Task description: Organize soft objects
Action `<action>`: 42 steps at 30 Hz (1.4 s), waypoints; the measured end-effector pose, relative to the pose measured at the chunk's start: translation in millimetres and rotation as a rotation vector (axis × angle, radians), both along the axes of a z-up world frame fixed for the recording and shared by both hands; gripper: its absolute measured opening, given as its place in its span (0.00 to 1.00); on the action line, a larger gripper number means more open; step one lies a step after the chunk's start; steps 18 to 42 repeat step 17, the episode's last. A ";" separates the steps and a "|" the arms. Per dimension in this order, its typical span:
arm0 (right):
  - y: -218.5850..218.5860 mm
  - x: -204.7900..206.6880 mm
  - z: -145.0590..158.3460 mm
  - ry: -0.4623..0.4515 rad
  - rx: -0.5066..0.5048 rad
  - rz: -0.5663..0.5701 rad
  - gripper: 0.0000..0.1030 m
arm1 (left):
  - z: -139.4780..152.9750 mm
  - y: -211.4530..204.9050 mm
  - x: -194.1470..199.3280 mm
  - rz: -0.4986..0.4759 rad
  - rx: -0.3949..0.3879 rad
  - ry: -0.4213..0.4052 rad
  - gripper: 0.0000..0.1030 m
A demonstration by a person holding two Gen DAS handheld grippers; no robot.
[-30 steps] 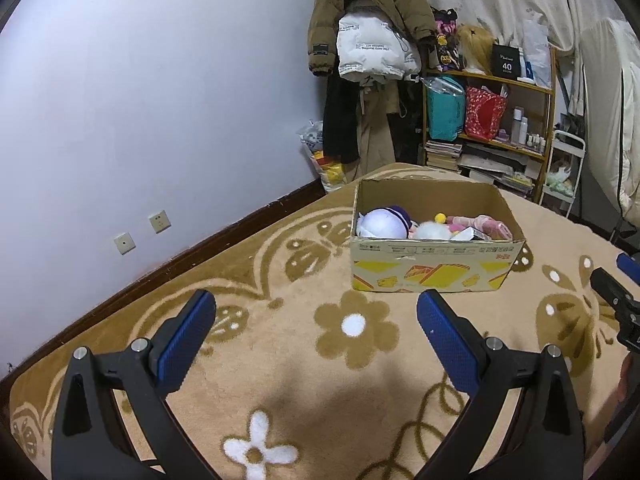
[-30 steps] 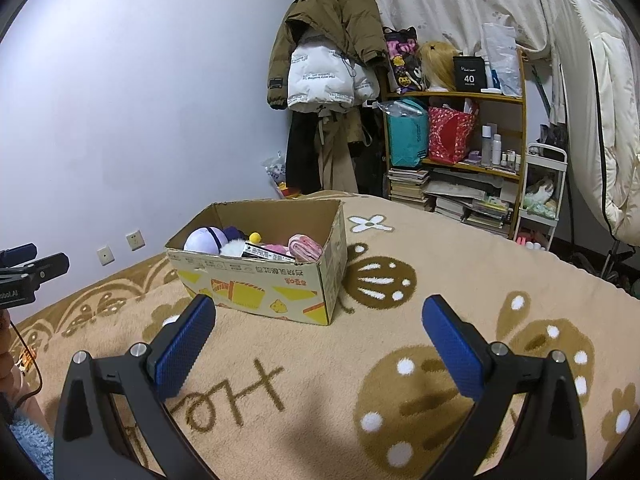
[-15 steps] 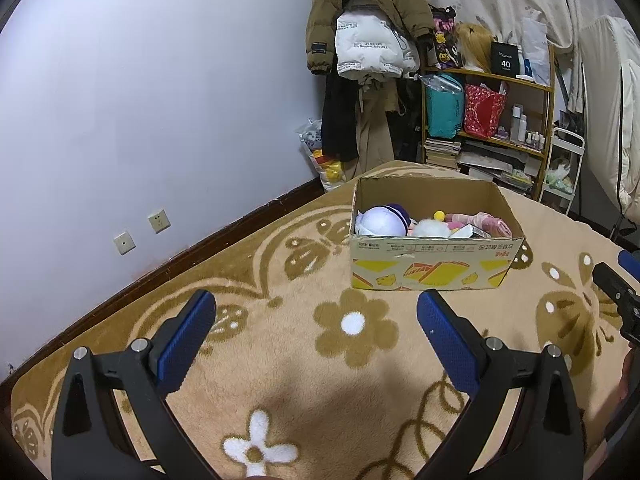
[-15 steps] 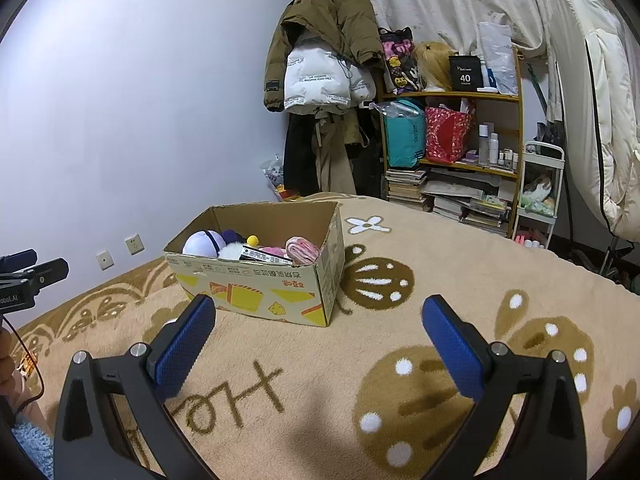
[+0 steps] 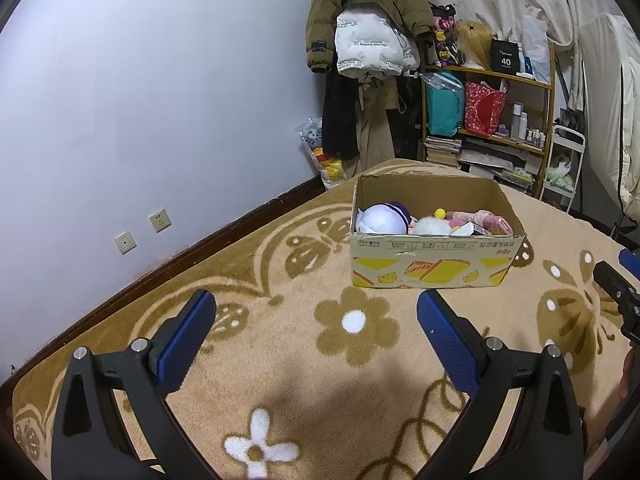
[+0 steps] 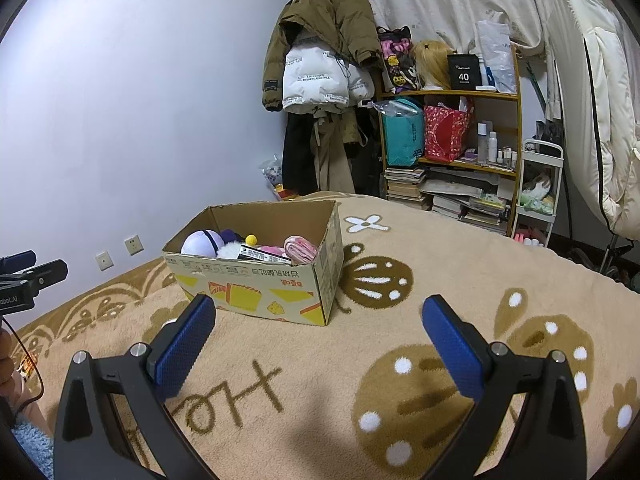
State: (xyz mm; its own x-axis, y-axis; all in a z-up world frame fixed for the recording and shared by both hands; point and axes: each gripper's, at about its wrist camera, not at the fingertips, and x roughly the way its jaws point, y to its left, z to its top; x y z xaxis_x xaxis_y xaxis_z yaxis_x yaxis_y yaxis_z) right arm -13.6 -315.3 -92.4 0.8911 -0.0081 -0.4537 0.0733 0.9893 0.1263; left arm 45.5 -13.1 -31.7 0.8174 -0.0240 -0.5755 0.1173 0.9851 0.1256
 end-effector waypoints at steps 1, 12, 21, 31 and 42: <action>-0.5 0.0 -0.2 -0.002 0.001 0.001 1.00 | -0.2 -0.3 -0.4 0.001 0.001 -0.001 0.97; -0.7 -0.6 -0.2 -0.002 0.001 -0.002 1.00 | 0.6 0.9 0.6 0.002 -0.002 0.001 0.97; -1.6 -0.8 -0.4 0.000 0.002 -0.001 1.00 | 1.0 0.4 0.7 0.002 0.000 -0.001 0.97; -1.6 -0.8 -0.4 0.000 0.002 -0.001 1.00 | 1.0 0.4 0.7 0.002 0.000 -0.001 0.97; -1.6 -0.8 -0.4 0.000 0.002 -0.001 1.00 | 1.0 0.4 0.7 0.002 0.000 -0.001 0.97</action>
